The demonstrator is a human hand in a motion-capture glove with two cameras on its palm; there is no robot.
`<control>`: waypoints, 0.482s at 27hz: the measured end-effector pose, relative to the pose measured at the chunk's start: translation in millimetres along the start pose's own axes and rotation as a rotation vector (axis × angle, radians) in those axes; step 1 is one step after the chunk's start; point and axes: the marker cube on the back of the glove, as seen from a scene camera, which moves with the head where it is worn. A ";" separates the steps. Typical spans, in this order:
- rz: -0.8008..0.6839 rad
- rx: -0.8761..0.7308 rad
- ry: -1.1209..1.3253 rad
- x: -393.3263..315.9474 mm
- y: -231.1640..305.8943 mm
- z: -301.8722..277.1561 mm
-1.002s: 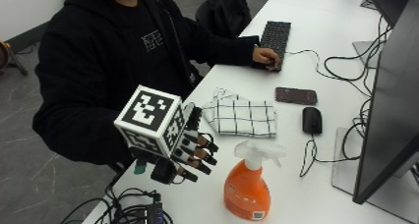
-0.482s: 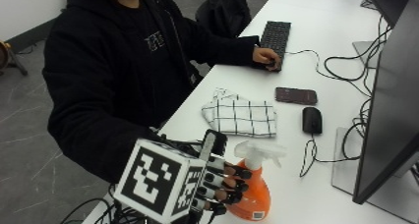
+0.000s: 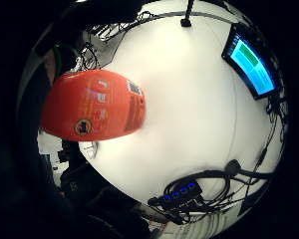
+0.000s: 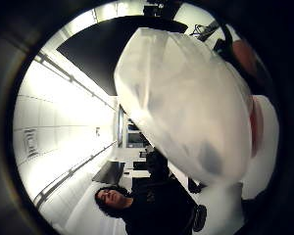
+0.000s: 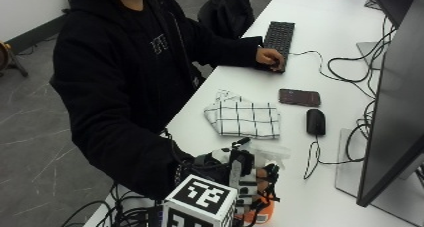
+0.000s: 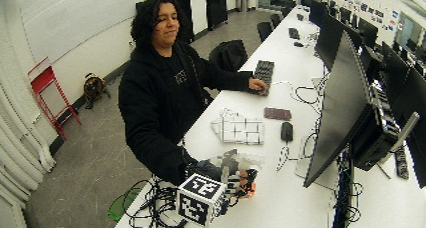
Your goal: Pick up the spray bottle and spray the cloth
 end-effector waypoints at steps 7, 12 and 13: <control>-0.015 0.138 -0.177 -6.3 -16.1 20.7; -0.008 0.293 -0.231 -12.1 -39.1 33.0; -0.010 0.321 -0.237 -12.4 -42.3 34.8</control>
